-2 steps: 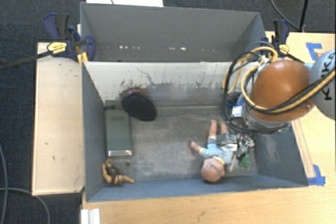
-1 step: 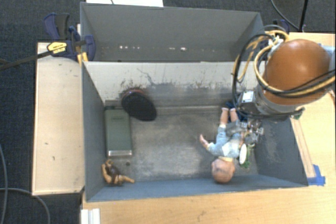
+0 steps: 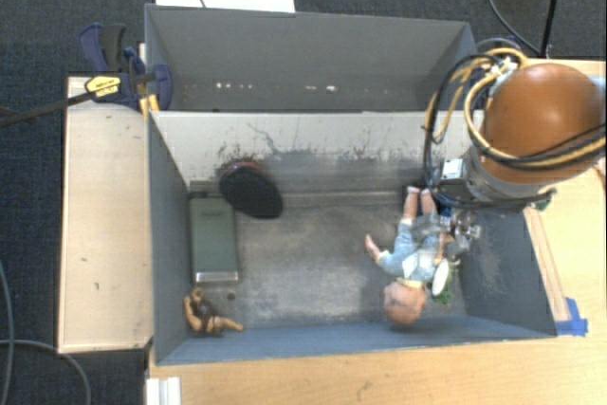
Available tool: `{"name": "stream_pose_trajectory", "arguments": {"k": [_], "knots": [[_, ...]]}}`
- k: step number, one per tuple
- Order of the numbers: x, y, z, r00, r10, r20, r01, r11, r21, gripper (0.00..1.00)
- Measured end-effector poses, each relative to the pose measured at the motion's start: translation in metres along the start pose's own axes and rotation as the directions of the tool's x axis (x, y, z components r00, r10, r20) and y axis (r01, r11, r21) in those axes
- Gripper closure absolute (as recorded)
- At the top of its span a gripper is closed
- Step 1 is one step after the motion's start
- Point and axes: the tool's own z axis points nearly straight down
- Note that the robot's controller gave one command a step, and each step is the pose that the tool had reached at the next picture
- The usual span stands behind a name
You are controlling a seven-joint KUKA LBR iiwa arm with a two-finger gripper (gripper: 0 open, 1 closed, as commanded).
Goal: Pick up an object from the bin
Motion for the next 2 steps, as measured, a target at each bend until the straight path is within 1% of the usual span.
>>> {"name": "stream_pose_trajectory", "arguments": {"k": [1, 2], "knots": [[-0.006, -0.011, -0.015, 1.0, 0.019, 0.003, -0.019, 1.0, 0.018, 1.0], [0.004, 0.009, -0.006, 1.0, -0.026, -0.001, 0.026, 1.0, -0.008, 1.0]]}}
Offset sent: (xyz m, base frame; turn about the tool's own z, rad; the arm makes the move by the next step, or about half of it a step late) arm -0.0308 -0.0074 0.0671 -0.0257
